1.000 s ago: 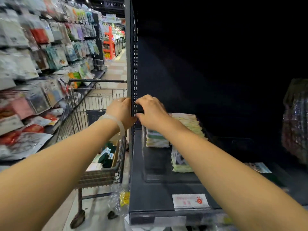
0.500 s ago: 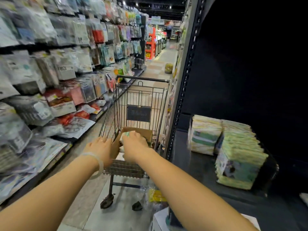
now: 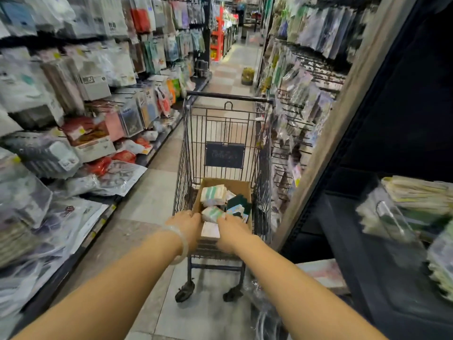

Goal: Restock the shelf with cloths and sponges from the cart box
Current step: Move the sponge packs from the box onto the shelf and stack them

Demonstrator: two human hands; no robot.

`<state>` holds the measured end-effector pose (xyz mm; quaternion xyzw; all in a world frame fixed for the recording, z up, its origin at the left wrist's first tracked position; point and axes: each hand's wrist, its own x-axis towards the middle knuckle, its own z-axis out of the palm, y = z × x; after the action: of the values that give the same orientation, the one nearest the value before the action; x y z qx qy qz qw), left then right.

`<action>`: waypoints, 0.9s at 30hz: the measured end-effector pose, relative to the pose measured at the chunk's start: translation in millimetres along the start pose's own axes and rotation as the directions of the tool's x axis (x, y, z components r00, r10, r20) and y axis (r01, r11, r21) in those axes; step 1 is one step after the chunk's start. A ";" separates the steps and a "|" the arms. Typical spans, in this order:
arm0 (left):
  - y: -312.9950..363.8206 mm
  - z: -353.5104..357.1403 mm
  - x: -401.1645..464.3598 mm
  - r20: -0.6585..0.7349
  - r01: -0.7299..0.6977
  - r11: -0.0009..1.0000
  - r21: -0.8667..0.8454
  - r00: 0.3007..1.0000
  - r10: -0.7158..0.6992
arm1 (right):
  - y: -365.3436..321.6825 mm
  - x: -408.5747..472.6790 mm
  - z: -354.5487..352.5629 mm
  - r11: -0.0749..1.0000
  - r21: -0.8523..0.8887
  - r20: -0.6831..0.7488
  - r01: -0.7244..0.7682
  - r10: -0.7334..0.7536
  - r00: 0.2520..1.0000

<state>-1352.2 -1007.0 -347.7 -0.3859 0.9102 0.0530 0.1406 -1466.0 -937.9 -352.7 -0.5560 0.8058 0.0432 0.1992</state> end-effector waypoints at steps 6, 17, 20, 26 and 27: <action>-32.4 11.2 37.7 0.064 -0.025 0.999 -0.039 0.998 0.027 | 0.1 39.4 8.2 0.999 0.000 0.068 -0.034 0.034 0.997; -61.7 30.5 132.9 0.189 -0.003 0.996 -0.092 0.982 0.021 | 38.5 157.2 8.3 0.995 0.007 0.149 -0.098 0.096 0.984; -69.0 31.5 176.6 0.211 0.018 0.990 -0.143 0.977 0.013 | 44.7 211.3 9.6 0.995 0.003 0.170 -0.095 0.093 0.981; -69.7 33.5 274.0 0.344 0.066 0.943 -0.328 0.937 0.054 | 79.8 310.1 11.7 0.996 0.018 0.289 -0.082 0.073 0.954; -69.8 34.5 287.0 0.370 0.085 0.935 -0.344 0.928 0.051 | 88.9 325.1 15.4 0.995 0.031 0.301 -0.098 0.084 0.950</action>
<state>-1484.9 -1245.9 -465.1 -0.3957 0.8388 0.2869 0.2398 -1641.3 -1185.5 -500.3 -0.5007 0.7919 0.1178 0.3292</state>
